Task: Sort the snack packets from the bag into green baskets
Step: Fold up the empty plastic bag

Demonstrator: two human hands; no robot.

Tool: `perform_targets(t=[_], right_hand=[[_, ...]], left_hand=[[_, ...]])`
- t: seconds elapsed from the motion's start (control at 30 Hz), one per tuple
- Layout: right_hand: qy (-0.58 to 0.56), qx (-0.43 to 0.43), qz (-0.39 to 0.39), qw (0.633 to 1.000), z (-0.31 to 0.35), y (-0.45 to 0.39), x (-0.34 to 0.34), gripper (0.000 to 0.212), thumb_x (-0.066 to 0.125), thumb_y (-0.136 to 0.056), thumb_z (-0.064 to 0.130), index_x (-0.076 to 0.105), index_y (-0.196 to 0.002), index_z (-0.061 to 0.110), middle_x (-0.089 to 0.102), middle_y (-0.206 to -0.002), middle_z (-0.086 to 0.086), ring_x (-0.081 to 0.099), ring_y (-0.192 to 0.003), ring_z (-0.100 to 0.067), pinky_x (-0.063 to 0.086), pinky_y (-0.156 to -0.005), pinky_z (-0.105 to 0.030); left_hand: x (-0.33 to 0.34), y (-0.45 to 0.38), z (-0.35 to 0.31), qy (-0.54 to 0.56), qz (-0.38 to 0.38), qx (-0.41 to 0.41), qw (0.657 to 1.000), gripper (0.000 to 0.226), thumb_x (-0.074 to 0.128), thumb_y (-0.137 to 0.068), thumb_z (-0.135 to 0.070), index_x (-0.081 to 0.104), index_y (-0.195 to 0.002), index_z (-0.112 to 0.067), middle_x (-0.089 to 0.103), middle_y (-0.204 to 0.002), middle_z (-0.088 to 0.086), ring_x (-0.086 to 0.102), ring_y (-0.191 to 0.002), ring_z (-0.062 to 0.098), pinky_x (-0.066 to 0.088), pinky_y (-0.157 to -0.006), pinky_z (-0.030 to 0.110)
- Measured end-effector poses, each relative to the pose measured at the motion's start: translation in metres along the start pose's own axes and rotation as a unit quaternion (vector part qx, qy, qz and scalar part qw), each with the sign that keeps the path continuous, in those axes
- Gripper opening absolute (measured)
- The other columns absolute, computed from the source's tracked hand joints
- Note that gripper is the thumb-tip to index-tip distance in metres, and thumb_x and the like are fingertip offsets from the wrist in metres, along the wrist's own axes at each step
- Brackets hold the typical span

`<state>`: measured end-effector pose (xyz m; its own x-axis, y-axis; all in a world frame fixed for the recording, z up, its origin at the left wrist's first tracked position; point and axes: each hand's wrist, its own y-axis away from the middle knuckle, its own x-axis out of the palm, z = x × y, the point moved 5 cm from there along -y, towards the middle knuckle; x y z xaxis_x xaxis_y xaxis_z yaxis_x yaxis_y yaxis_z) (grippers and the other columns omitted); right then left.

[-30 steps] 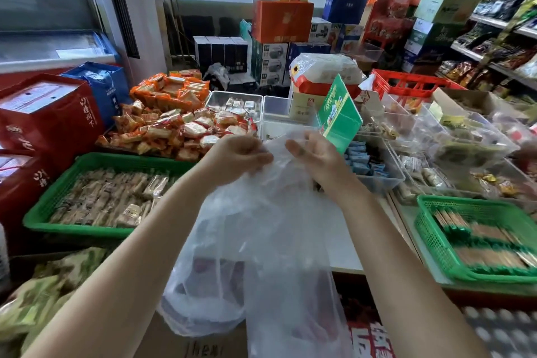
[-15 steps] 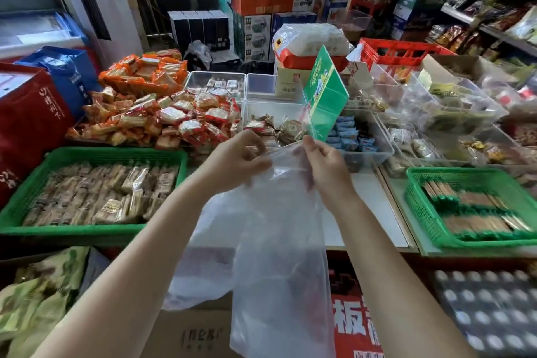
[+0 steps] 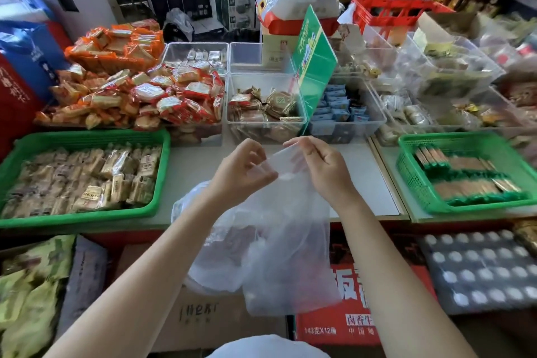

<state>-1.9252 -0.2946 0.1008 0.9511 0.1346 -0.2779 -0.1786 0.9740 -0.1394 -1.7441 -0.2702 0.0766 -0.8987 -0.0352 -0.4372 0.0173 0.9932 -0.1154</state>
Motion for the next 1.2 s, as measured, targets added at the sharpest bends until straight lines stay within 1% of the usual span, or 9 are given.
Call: perform_targets(t=[0.2, 0.3, 0.5, 0.63, 0.7, 0.77, 0.97, 1.07, 1.2], right_hand=[[-0.006, 0.009, -0.037, 0.999, -0.013, 0.011, -0.016, 0.035, 0.043, -0.106, 0.035, 0.073, -0.105, 0.017, 0.070, -0.083, -0.010, 0.067, -0.079, -0.019, 0.055, -0.075, -0.029], [0.005, -0.005, -0.057, 0.998, -0.013, 0.017, -0.026, 0.033, 0.043, -0.107, 0.033, 0.073, -0.104, 0.020, 0.070, -0.085, -0.009, 0.066, -0.079, -0.017, 0.052, -0.072, -0.024], [0.015, 0.049, -0.290, 0.956, -0.029, 0.023, -0.087, 0.037, 0.040, -0.108, 0.037, 0.071, -0.093, 0.023, 0.056, -0.065, 0.000, 0.049, -0.059, -0.006, 0.040, -0.058, -0.023], [0.011, 0.098, -0.354, 0.930, -0.040, 0.025, -0.115, 0.039, 0.040, -0.108, 0.037, 0.070, -0.116, 0.014, 0.066, -0.091, 0.012, 0.057, -0.085, -0.001, 0.046, -0.082, -0.025], [0.022, 0.127, -0.348, 0.929, -0.047, 0.025, -0.121, 0.043, 0.040, -0.108, 0.040, 0.066, -0.123, 0.010, 0.072, -0.108, -0.006, 0.067, -0.096, -0.012, 0.053, -0.088, -0.030], [0.024, 0.158, -0.314, 0.936, -0.055, 0.024, -0.119, 0.041, 0.037, -0.108, 0.040, 0.065, -0.114, 0.011, 0.070, -0.089, -0.016, 0.068, -0.064, -0.015, 0.056, -0.056, -0.026], [0.062, 0.248, -0.196, 0.947, -0.079, 0.028, -0.086, 0.033, 0.035, -0.110, 0.032, 0.062, -0.107, 0.013, 0.061, -0.073, -0.005, 0.048, -0.056, -0.015, 0.035, -0.034, -0.015], [0.099, 0.280, -0.140, 0.944, -0.095, 0.029, -0.063, 0.034, 0.035, -0.110, 0.028, 0.062, -0.104, 0.007, 0.057, -0.076, -0.002, 0.049, -0.065, -0.010, 0.039, -0.049, -0.018], [0.136, 0.304, -0.083, 0.939, -0.115, 0.029, -0.027, 0.039, 0.038, -0.108, 0.028, 0.066, -0.112, 0.002, 0.065, -0.105, -0.016, 0.058, -0.090, -0.026, 0.041, -0.075, -0.030]], left_hand=[[0.024, 0.005, -0.004, -0.043, 0.080, 0.015, 0.996, 0.016, 0.082, -0.081, -0.033, 0.072, -0.079, -0.022, 0.067, -0.073, -0.011, 0.058, -0.068, -0.002, 0.046, -0.068, 0.022], [0.037, 0.008, -0.006, -0.107, 0.167, 0.014, 0.980, 0.019, 0.079, -0.084, -0.037, 0.074, -0.089, -0.019, 0.072, -0.084, -0.004, 0.065, -0.080, 0.014, 0.052, -0.077, 0.032], [0.035, 0.001, 0.013, -0.304, 0.221, -0.036, 0.926, 0.029, 0.069, -0.089, -0.047, 0.075, -0.101, -0.021, 0.070, -0.099, -0.007, 0.059, -0.095, 0.018, 0.042, -0.092, 0.032], [0.022, -0.007, 0.007, -0.270, 0.240, -0.064, 0.930, 0.019, 0.071, -0.089, -0.042, 0.077, -0.091, -0.024, 0.074, -0.090, -0.005, 0.064, -0.084, 0.012, 0.048, -0.078, 0.027], [0.012, -0.010, -0.007, -0.217, 0.234, -0.068, 0.945, 0.018, 0.069, -0.092, -0.037, 0.076, -0.078, -0.027, 0.074, -0.075, -0.006, 0.062, -0.064, 0.001, 0.046, -0.062, 0.019], [0.005, -0.010, -0.016, -0.191, 0.237, -0.078, 0.949, 0.023, 0.068, -0.094, -0.036, 0.074, -0.075, -0.025, 0.072, -0.066, -0.004, 0.060, -0.053, 0.003, 0.044, -0.053, 0.016], [0.004, 0.016, 0.006, -0.140, 0.272, -0.191, 0.933, 0.022, 0.064, -0.097, -0.028, 0.070, -0.080, -0.017, 0.055, -0.060, -0.001, 0.050, -0.041, 0.010, 0.044, -0.039, 0.025], [0.000, 0.039, 0.027, -0.115, 0.276, -0.238, 0.924, 0.021, 0.063, -0.098, -0.030, 0.069, -0.081, -0.018, 0.054, -0.058, -0.004, 0.044, -0.038, 0.008, 0.036, -0.035, 0.021], [-0.011, 0.073, 0.050, -0.072, 0.286, -0.286, 0.912, 0.019, 0.062, -0.098, -0.025, 0.067, -0.082, -0.018, 0.052, -0.057, -0.007, 0.045, -0.039, 0.006, 0.035, -0.034, 0.020]])
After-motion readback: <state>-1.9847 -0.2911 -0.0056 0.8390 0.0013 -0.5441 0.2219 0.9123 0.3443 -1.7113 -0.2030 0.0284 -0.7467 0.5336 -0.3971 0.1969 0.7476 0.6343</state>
